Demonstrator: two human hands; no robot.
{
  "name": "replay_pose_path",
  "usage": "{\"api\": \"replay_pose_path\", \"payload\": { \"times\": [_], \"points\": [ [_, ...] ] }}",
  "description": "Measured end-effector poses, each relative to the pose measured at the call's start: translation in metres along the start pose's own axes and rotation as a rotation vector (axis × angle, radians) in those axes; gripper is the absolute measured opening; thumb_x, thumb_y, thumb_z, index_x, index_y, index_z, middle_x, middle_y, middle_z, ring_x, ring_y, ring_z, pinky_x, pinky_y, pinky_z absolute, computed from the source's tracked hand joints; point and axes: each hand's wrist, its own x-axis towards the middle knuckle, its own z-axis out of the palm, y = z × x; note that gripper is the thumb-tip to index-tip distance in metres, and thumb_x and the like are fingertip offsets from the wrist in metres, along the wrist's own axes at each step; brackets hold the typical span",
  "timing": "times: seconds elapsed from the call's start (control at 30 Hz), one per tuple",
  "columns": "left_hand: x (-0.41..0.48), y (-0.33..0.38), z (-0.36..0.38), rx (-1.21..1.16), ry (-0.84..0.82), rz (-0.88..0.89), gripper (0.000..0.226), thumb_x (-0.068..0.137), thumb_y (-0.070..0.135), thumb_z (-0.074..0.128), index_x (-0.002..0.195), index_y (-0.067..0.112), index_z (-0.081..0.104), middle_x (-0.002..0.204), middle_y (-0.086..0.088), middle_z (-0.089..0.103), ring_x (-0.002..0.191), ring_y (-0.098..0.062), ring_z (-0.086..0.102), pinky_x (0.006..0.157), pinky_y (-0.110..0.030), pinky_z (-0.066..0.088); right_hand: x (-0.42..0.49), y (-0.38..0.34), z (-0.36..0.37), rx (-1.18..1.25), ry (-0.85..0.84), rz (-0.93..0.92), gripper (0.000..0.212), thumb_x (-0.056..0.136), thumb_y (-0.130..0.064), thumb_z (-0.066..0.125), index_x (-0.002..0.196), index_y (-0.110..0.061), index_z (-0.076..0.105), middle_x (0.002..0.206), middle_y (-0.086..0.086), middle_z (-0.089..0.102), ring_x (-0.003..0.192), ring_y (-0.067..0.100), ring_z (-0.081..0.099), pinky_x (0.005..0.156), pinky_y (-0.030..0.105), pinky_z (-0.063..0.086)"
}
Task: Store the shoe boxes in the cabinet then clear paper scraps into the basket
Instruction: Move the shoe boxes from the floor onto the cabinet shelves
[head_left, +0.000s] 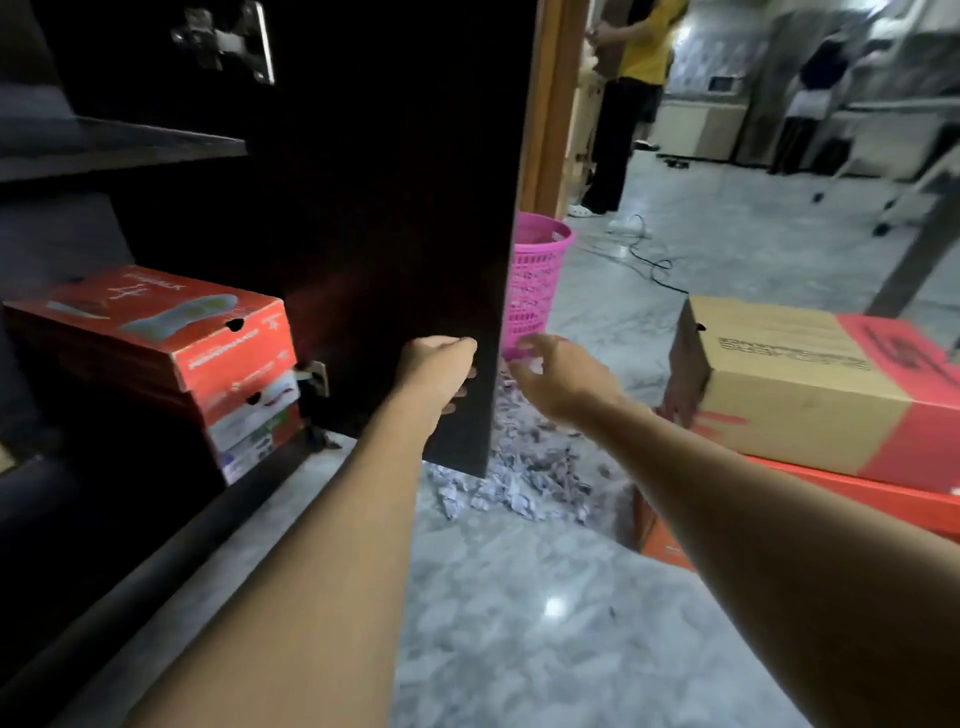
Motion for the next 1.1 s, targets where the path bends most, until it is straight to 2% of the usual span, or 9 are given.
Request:
{"api": "replay_pose_path", "payload": {
  "times": [0.13, 0.23, 0.37, 0.43, 0.53, 0.63, 0.73, 0.87, 1.1],
  "points": [
    [-0.022, 0.007, 0.092, 0.070, -0.164, 0.065, 0.017, 0.086, 0.030, 0.060, 0.077, 0.018, 0.068, 0.090, -0.008, 0.076, 0.074, -0.023, 0.068, 0.068, -0.029, 0.053, -0.045, 0.073, -0.038, -0.066, 0.072, 0.191, 0.040, 0.096, -0.043, 0.048, 0.134, -0.030, 0.053, 0.135, 0.001, 0.059, 0.122, 0.023, 0.056, 0.099, 0.036, 0.044],
    [-0.042, -0.001, 0.151, 0.229, -0.301, 0.153, 0.021, 0.086, 0.030, 0.061, 0.069, 0.018, 0.063, 0.077, -0.003, 0.070, 0.082, -0.025, 0.066, 0.069, -0.025, 0.044, -0.084, 0.127, -0.049, -0.072, 0.072, 0.325, 0.038, 0.094, -0.043, 0.048, 0.128, -0.028, 0.057, 0.130, 0.004, 0.063, 0.118, 0.027, 0.059, 0.096, 0.036, 0.046],
    [-0.063, -0.021, 0.212, 0.403, -0.435, 0.219, 0.009, 0.089, 0.035, 0.059, 0.084, 0.027, 0.060, 0.087, -0.003, 0.056, 0.084, -0.023, 0.055, 0.076, -0.027, 0.041, -0.128, 0.190, -0.046, -0.029, 0.121, 0.477, 0.041, 0.094, -0.044, 0.049, 0.131, -0.027, 0.054, 0.130, 0.001, 0.063, 0.118, 0.024, 0.059, 0.098, 0.039, 0.048],
    [-0.064, -0.036, 0.239, 0.452, -0.449, 0.201, 0.017, 0.089, 0.037, 0.059, 0.100, 0.024, 0.064, 0.102, -0.009, 0.062, 0.098, -0.024, 0.059, 0.083, -0.027, 0.043, -0.147, 0.223, -0.037, 0.006, 0.148, 0.549, 0.040, 0.094, -0.046, 0.049, 0.128, -0.027, 0.055, 0.126, 0.002, 0.062, 0.118, 0.025, 0.059, 0.096, 0.038, 0.047],
    [-0.063, -0.060, 0.275, 0.528, -0.438, 0.164, 0.051, 0.091, 0.038, 0.060, 0.135, 0.014, 0.052, 0.135, -0.008, 0.056, 0.123, -0.026, 0.054, 0.096, -0.028, 0.041, -0.175, 0.271, -0.023, 0.033, 0.173, 0.652, 0.043, 0.092, -0.047, 0.050, 0.131, -0.027, 0.053, 0.130, 0.004, 0.059, 0.121, 0.026, 0.055, 0.098, 0.039, 0.045],
    [-0.064, -0.091, 0.301, 0.546, -0.414, 0.068, 0.060, 0.089, 0.035, 0.061, 0.139, 0.009, 0.042, 0.139, -0.013, 0.052, 0.125, -0.031, 0.051, 0.099, -0.032, 0.040, -0.191, 0.314, -0.015, 0.070, 0.190, 0.759, 0.054, 0.092, -0.049, 0.051, 0.141, -0.025, 0.045, 0.137, 0.006, 0.053, 0.127, 0.028, 0.049, 0.102, 0.042, 0.041],
    [-0.066, -0.124, 0.319, 0.547, -0.298, 0.053, 0.071, 0.079, 0.042, 0.061, 0.139, 0.013, 0.036, 0.138, -0.012, 0.050, 0.125, -0.035, 0.049, 0.103, -0.043, 0.042, -0.201, 0.349, -0.011, 0.120, 0.233, 0.842, 0.064, 0.092, -0.049, 0.054, 0.146, -0.021, 0.037, 0.142, 0.010, 0.044, 0.132, 0.031, 0.043, 0.106, 0.047, 0.040],
    [-0.061, -0.154, 0.335, 0.530, -0.149, 0.011, 0.061, 0.086, 0.038, 0.060, 0.135, 0.011, 0.036, 0.136, -0.015, 0.049, 0.125, -0.038, 0.047, 0.102, -0.048, 0.041, -0.200, 0.385, -0.009, 0.207, 0.287, 0.929, 0.069, 0.090, -0.043, 0.056, 0.147, -0.014, 0.030, 0.145, 0.015, 0.036, 0.131, 0.037, 0.044, 0.109, 0.048, 0.038],
    [-0.044, -0.179, 0.347, 0.413, -0.067, -0.062, 0.046, 0.095, 0.033, 0.049, 0.136, 0.014, 0.044, 0.136, -0.014, 0.055, 0.122, -0.038, 0.051, 0.100, -0.044, 0.040, -0.185, 0.421, -0.005, 0.255, 0.365, 0.973, 0.060, 0.089, -0.043, 0.055, 0.138, -0.015, 0.036, 0.135, 0.009, 0.034, 0.111, 0.038, 0.057, 0.096, 0.045, 0.045]
  ]
}}
